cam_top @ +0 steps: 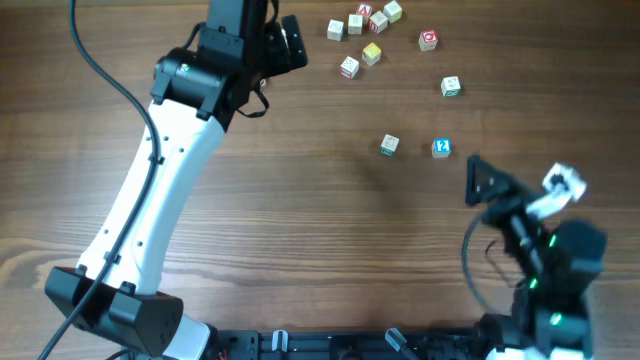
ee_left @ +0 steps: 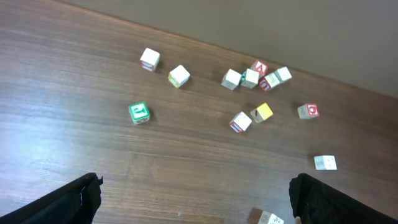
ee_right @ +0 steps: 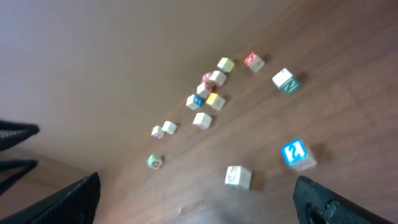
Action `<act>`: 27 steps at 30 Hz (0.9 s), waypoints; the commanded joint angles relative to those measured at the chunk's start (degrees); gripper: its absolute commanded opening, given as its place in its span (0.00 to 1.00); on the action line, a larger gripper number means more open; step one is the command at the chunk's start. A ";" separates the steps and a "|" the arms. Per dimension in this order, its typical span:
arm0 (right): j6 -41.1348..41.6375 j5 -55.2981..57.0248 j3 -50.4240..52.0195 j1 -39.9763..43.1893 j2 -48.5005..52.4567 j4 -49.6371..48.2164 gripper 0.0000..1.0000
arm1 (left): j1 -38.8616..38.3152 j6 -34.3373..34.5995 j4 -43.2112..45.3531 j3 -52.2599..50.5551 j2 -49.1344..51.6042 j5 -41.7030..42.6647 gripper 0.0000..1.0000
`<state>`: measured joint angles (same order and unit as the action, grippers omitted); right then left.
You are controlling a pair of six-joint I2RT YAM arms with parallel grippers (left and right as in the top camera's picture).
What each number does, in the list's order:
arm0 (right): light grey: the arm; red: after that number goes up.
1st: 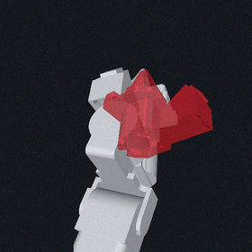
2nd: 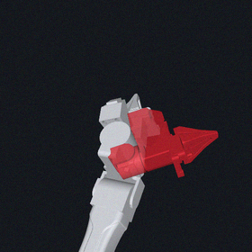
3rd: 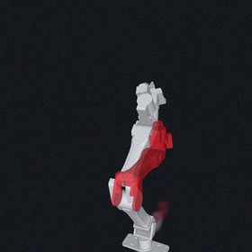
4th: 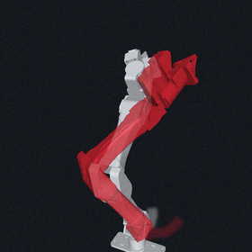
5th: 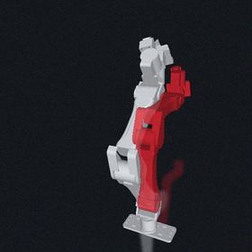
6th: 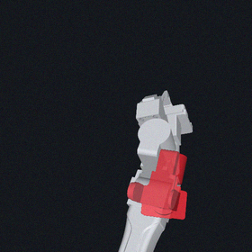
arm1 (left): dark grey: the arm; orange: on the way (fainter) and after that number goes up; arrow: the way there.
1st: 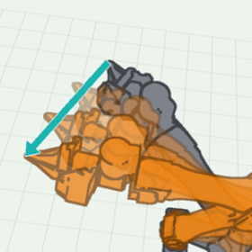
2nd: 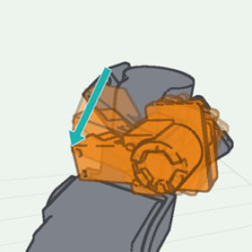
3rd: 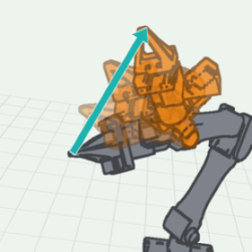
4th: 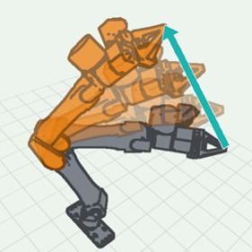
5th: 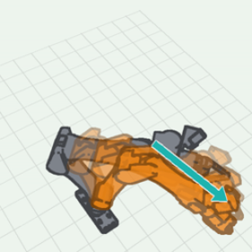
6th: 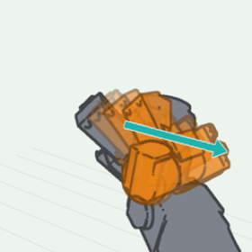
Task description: Form a circle
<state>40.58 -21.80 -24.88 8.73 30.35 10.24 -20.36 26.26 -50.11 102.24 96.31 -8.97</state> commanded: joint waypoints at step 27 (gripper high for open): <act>-31.67 22.73 -57.77 -9.86 88.74 0.04 1.00 | 0.22 1.60 -7.93 0.09 -0.72 1.01 1.00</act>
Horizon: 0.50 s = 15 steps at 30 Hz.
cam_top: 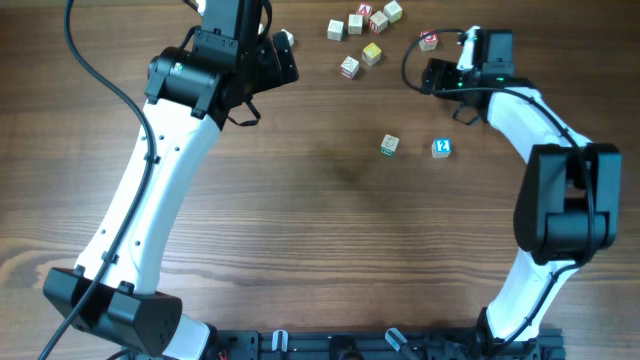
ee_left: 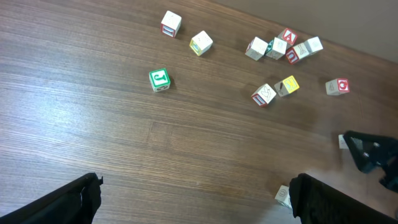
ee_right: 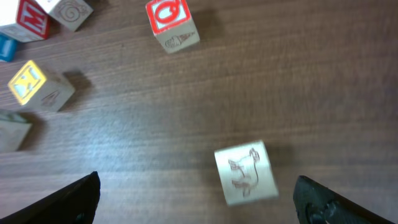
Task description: Form a circle
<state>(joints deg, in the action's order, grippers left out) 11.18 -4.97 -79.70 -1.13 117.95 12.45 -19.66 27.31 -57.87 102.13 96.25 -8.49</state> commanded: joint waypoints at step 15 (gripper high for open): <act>-5.05 5.46 -6.29 0.02 10.84 -5.42 0.98 | -0.85 0.57 -0.04 0.15 4.17 0.55 1.00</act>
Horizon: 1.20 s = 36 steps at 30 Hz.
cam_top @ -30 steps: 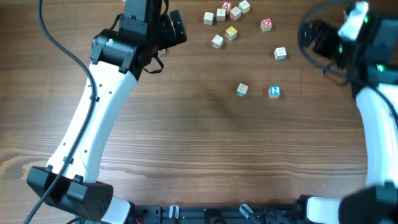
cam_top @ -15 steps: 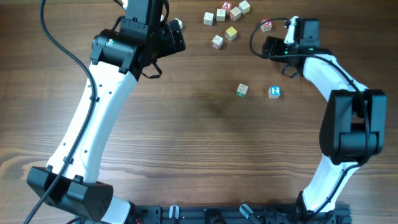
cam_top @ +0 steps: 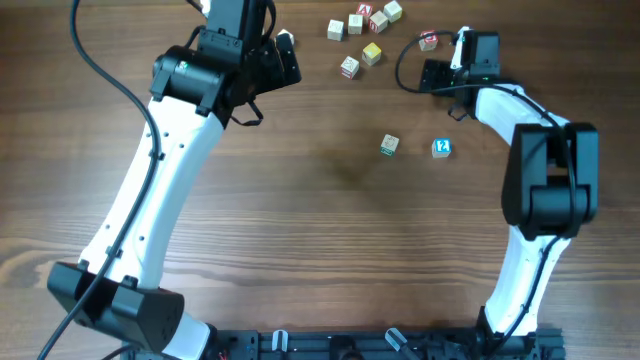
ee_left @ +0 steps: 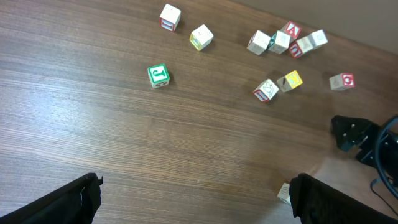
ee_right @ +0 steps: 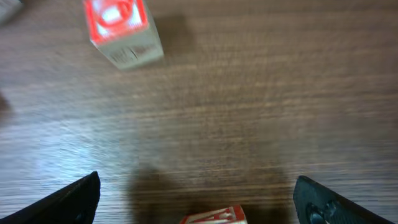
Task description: Form a circle
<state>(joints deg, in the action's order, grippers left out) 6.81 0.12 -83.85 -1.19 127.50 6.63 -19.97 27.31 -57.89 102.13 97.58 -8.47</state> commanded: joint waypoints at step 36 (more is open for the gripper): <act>3.87 2.93 -4.74 0.13 -42.42 62.90 0.13 | -0.55 0.57 1.84 0.15 4.81 1.01 1.00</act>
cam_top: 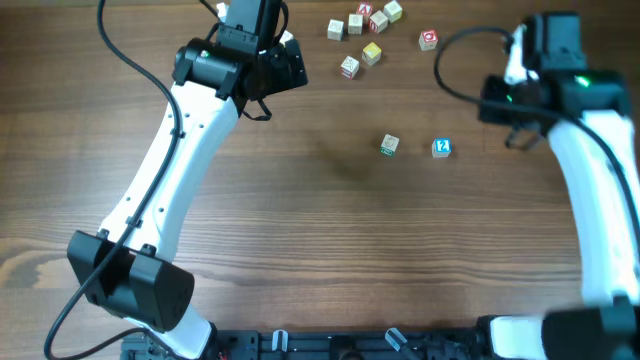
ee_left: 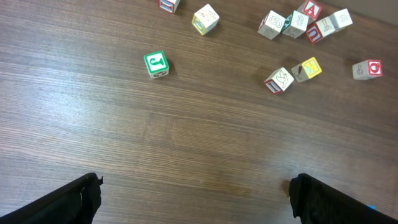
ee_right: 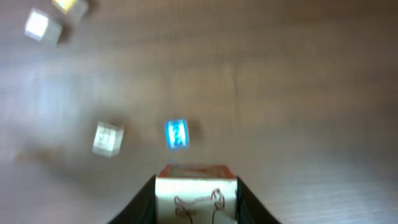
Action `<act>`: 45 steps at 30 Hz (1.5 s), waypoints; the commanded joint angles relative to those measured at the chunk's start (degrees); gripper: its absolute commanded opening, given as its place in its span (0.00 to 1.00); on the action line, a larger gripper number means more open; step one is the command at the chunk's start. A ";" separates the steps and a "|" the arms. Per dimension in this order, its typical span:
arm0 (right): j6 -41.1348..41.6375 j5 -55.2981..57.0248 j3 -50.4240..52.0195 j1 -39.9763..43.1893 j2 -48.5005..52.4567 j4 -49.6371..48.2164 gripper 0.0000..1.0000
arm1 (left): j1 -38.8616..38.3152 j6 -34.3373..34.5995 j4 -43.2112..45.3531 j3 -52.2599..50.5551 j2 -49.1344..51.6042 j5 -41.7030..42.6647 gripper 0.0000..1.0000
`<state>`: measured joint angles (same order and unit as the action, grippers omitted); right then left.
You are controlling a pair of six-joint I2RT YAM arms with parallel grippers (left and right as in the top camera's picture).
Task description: Form a circle
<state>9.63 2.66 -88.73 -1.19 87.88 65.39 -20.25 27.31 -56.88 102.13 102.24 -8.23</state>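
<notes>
Several small lettered wooden cubes lie on the wooden table. A loose cluster sits at the far edge, with a red-marked cube to its right. Nearer the middle are a pale cube and a blue-marked cube. My right gripper hangs right of these two, shut on a cream cube with a red top edge; the blue-marked cube lies below it. My left gripper stands open and empty, above the table near the cluster.
A green J cube and a yellow-edged cube lie left of the cluster. The left arm slants across the table's left half. The right arm runs along the right edge, its cable looping above.
My right gripper was open, low over the table by the red-marked cube with the cream cube at its fingers. It is now shut on that cube, raised and further right. The left gripper shifted slightly.
At first my right arm was folded at the front right, gripper open. Then it was stretched to the far right over a lone cream cube, then lower around it. Now that cube is off the table in its grip. The left gripper stayed open near the cluster.
</notes>
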 commanded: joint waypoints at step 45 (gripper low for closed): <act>-6.10 0.39 43.47 0.09 6.21 -51.04 0.08 | -0.26 0.55 2.21 0.15 2.36 3.91 1.00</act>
<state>4.78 1.61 -45.60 -1.19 89.49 15.77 -20.25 27.31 -54.83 102.13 103.88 -4.60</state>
